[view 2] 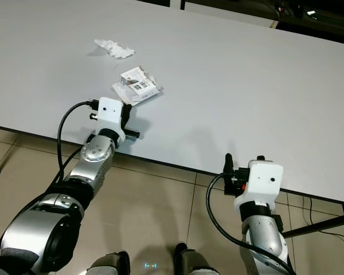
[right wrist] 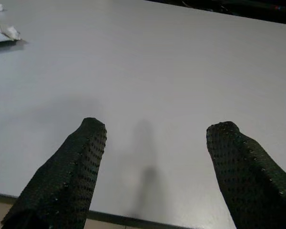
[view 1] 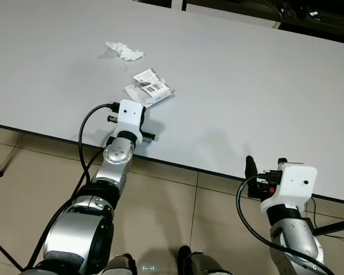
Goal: Picking trash to rubbish bin
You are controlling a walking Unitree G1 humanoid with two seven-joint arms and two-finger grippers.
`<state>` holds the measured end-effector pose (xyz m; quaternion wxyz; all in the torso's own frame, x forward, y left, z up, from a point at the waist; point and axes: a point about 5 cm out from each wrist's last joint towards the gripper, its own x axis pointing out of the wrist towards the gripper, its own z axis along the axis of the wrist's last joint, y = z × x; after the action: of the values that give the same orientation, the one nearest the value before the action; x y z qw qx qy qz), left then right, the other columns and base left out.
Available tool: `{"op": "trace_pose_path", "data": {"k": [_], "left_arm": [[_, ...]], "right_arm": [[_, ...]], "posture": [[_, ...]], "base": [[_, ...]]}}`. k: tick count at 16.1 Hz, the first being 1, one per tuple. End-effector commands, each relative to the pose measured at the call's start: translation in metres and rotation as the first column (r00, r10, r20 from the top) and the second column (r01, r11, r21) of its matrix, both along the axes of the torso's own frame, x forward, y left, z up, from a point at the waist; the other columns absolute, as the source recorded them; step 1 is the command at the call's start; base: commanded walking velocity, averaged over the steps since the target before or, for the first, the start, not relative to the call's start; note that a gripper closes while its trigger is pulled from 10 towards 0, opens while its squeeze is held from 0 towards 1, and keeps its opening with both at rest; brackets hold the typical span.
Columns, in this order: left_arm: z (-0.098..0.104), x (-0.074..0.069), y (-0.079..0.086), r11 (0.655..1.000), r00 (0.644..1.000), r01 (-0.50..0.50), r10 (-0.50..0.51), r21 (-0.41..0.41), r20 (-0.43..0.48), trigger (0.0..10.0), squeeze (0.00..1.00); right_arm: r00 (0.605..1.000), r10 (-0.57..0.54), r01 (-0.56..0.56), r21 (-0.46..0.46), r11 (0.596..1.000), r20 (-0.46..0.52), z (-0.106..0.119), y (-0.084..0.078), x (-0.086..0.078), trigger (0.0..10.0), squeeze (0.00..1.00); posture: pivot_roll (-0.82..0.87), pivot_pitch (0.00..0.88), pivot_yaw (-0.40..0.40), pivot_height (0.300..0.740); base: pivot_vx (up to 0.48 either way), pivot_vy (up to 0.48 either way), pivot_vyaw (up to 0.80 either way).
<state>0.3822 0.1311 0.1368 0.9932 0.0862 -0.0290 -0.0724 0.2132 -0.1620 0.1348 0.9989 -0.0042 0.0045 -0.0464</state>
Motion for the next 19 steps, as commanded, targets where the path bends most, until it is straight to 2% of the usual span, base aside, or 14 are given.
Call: {"op": "trace_pose_path", "data": {"k": [1, 3, 4, 5, 8, 11, 16, 19], "left_arm": [[-0.012, -0.006, 0.005, 1.000, 1.000, -0.005, 0.005, 0.009, -0.031, 0.0, 0.00], [-0.009, -0.006, 0.007, 1.000, 1.000, -0.014, 0.014, 0.012, -0.009, 0.0, 0.00], [-0.005, -0.005, 0.005, 1.000, 1.000, -0.012, 0.012, 0.016, 0.011, 2.7, 1.00], [0.000, -0.004, 0.002, 1.000, 1.000, -0.005, 0.005, 0.018, 0.029, 10.0, 1.00], [0.020, 0.002, -0.012, 0.999, 0.994, 0.043, -0.043, -0.001, 0.096, 10.0, 1.00], [0.033, 0.004, -0.017, 0.997, 0.988, 0.069, -0.066, -0.020, 0.138, 10.0, 1.00], [0.043, -0.001, -0.029, 0.992, 0.973, 0.124, -0.117, -0.023, 0.198, 10.0, 1.00], [0.040, 0.000, -0.031, 0.989, 0.977, 0.145, -0.143, -0.007, 0.158, 10.0, 1.00]], "right_arm": [[1.000, -0.015, 0.015, -0.010, 1.000, -0.008, -0.003, -0.006, 0.000, 10.0, 0.00], [1.000, -0.013, 0.013, -0.010, 1.000, -0.005, -0.003, -0.006, 0.001, 10.0, 0.00], [1.000, -0.012, 0.012, -0.010, 1.000, -0.004, -0.003, -0.005, 0.002, 10.0, 0.00], [1.000, -0.009, 0.009, -0.009, 1.000, -0.003, -0.003, -0.004, 0.002, 10.0, 0.00], [1.000, 0.001, -0.001, -0.012, 1.000, 0.002, -0.003, -0.002, 0.004, 10.0, 0.00], [1.000, -0.007, 0.007, -0.014, 1.000, 0.012, -0.002, -0.004, 0.005, 10.0, 0.00], [0.999, -0.015, 0.015, -0.015, 1.000, 0.036, 0.001, -0.004, 0.008, 10.0, 0.00], [0.999, -0.014, 0.014, -0.019, 1.000, 0.044, 0.002, -0.004, 0.010, 10.0, 0.00]], "posture": [[0.05, 0.175, -0.086, 0.740], [0.06, 0.171, -0.086, 0.740], [0.06, 0.171, -0.086, 0.740], [0.06, 0.170, -0.088, 0.740], [0.06, 0.166, -0.086, 0.740], [0.06, 0.158, -0.080, 0.740], [0.06, 0.140, -0.071, 0.740], [0.07, 0.132, -0.070, 0.740]], "base": [[0.000, 0.000, 0.00], [0.000, 0.000, 0.00], [0.000, 0.000, 0.00], [0.000, 0.000, 0.00], [0.000, 0.000, 0.00], [0.000, 0.000, 0.00], [0.000, 0.000, 0.00], [0.124, 0.000, 0.00]]}}
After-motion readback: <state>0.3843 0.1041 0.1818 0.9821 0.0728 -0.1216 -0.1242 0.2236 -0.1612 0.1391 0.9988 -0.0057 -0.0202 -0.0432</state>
